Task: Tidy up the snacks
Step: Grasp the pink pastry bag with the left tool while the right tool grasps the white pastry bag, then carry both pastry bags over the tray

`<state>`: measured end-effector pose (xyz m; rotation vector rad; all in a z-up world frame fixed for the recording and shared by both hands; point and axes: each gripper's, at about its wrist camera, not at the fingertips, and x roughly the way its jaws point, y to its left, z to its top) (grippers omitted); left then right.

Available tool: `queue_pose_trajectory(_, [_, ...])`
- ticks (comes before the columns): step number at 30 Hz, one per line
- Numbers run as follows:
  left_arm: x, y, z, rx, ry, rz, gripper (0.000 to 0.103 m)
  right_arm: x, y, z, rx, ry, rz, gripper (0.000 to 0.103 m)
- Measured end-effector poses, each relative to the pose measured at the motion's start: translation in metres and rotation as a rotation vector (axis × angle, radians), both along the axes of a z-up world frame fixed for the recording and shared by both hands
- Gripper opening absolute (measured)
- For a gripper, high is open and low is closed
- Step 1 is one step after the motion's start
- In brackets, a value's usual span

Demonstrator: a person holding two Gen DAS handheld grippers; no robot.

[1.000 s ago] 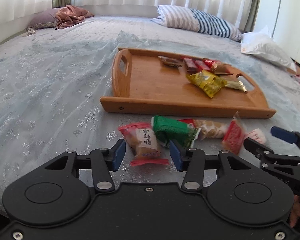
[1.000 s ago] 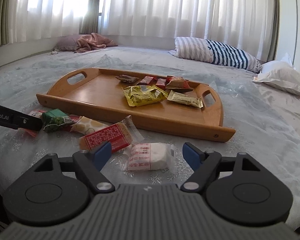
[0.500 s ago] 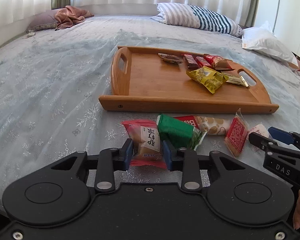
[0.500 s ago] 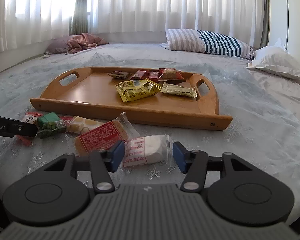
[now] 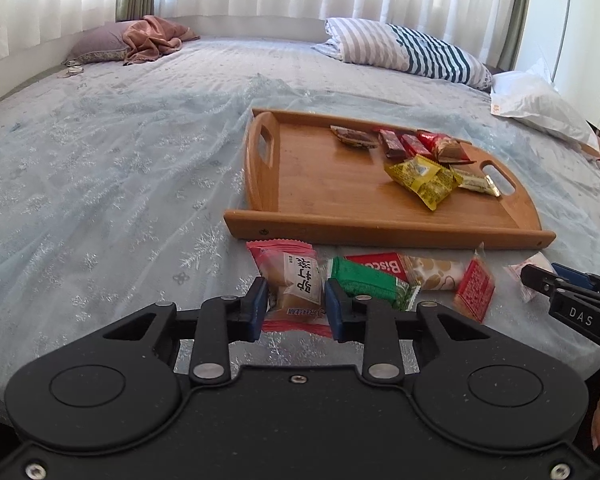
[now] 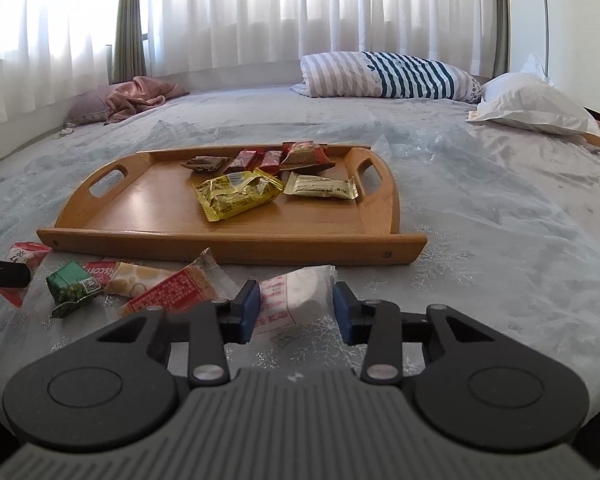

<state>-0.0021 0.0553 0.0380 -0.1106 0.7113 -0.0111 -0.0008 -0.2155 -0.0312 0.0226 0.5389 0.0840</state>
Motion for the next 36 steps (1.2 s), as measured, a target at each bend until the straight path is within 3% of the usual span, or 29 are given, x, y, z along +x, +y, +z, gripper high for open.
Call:
queue_pose_trajectory(10, [0.012,0.005,0.021,-0.112,-0.031,-0.052,0.029,0.001,-0.006,0.017,-0.008,-0.047,-0.027,0.043])
queue_pose_trajectory(19, [0.045,-0.026,0.033,-0.175,-0.048,-0.160,0.029,0.017,-0.013,0.032,-0.010,-0.100,-0.035,0.043])
queue_pose_trajectory(30, [0.102,-0.078,0.016,-0.268,0.049,-0.287,0.029,0.060,-0.042,0.032,0.059,-0.075,-0.007,0.044])
queue_pose_trajectory(36, [0.128,-0.101,0.003,-0.274,0.096,-0.322,0.029,0.078,-0.049,0.025,0.076,-0.048,0.007,0.044])
